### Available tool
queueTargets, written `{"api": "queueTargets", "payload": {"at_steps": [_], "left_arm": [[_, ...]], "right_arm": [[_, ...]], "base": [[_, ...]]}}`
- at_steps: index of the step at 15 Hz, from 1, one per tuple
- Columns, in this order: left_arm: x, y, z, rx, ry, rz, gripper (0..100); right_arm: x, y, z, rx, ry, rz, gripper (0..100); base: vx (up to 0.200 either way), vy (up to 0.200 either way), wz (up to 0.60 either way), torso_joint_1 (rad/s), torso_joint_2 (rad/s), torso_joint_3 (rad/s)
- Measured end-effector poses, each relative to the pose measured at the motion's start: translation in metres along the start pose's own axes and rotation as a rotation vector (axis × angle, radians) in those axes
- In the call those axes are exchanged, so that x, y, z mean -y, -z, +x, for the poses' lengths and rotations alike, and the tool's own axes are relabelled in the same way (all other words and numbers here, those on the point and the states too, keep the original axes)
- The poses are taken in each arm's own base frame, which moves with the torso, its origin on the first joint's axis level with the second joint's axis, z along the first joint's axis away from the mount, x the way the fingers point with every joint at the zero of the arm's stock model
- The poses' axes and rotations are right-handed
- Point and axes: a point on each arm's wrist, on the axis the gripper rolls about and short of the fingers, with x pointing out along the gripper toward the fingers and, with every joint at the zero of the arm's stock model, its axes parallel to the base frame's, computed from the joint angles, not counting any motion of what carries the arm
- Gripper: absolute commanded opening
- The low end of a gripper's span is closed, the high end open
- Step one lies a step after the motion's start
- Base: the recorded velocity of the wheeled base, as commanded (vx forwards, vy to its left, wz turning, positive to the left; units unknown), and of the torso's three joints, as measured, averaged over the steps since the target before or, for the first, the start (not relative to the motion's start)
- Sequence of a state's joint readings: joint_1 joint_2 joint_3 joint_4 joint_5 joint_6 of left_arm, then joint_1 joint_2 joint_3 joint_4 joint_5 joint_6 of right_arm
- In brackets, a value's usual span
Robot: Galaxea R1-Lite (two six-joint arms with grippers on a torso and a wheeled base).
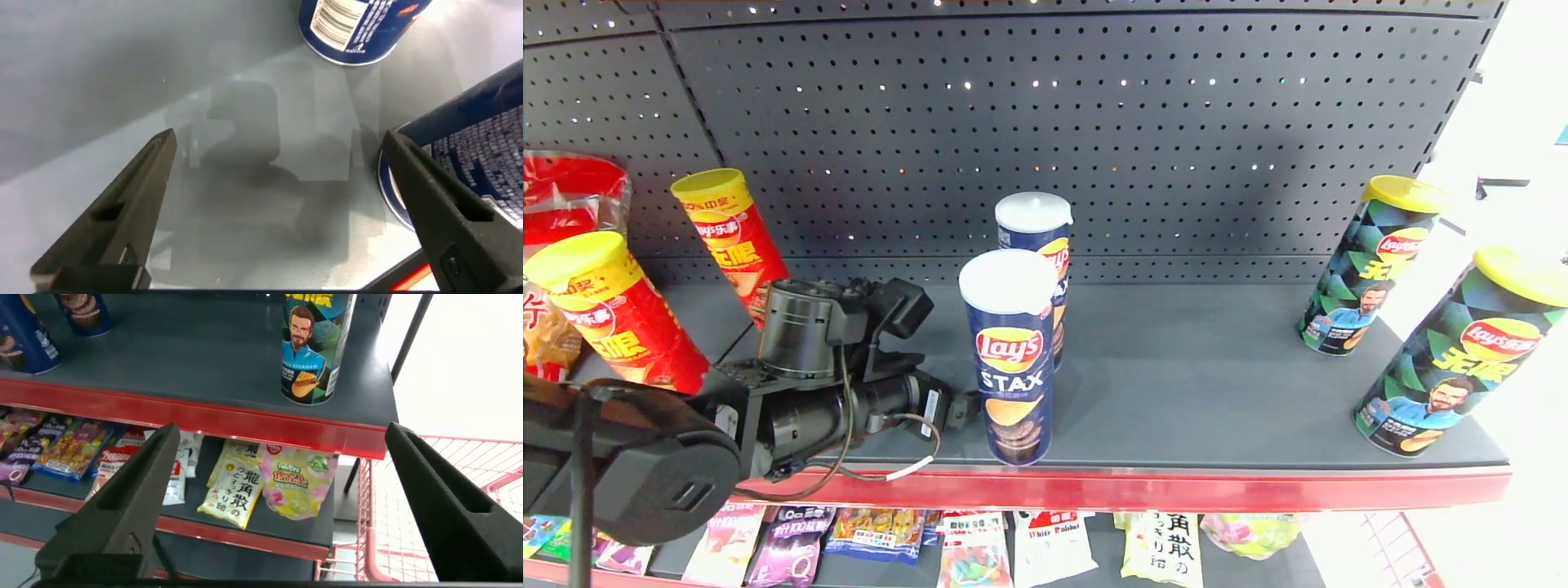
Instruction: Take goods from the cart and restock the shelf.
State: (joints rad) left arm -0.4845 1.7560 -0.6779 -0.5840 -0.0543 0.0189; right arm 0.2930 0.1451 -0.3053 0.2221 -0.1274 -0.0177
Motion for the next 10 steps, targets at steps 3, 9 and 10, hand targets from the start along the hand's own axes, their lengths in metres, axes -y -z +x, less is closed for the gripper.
{"api": "queueTargets", "payload": {"at_steps": [3,9,10], "left_arm": [[-0.005,0.001,-0.008,0.014,-0.017,-0.013,100],[-0.011,0.002,-0.066,0.109,-0.051,-0.100,100],[-0.011,0.005,-0.081,0.131,-0.058,-0.115,100]], "right_arm": [[0.000,0.001,0.000,-0.004,0.000,-0.002,100],[-0.001,0.003,0.003,-0.029,0.024,-0.010,100],[-0.001,0.003,0.004,-0.039,0.041,-0.010,100]], "base": [[0.000,0.000,0.00,0.000,0.00,0.000],[0.000,0.000,0.00,0.000,0.00,0.000],[0.000,0.000,0.00,0.000,0.00,0.000]]}}
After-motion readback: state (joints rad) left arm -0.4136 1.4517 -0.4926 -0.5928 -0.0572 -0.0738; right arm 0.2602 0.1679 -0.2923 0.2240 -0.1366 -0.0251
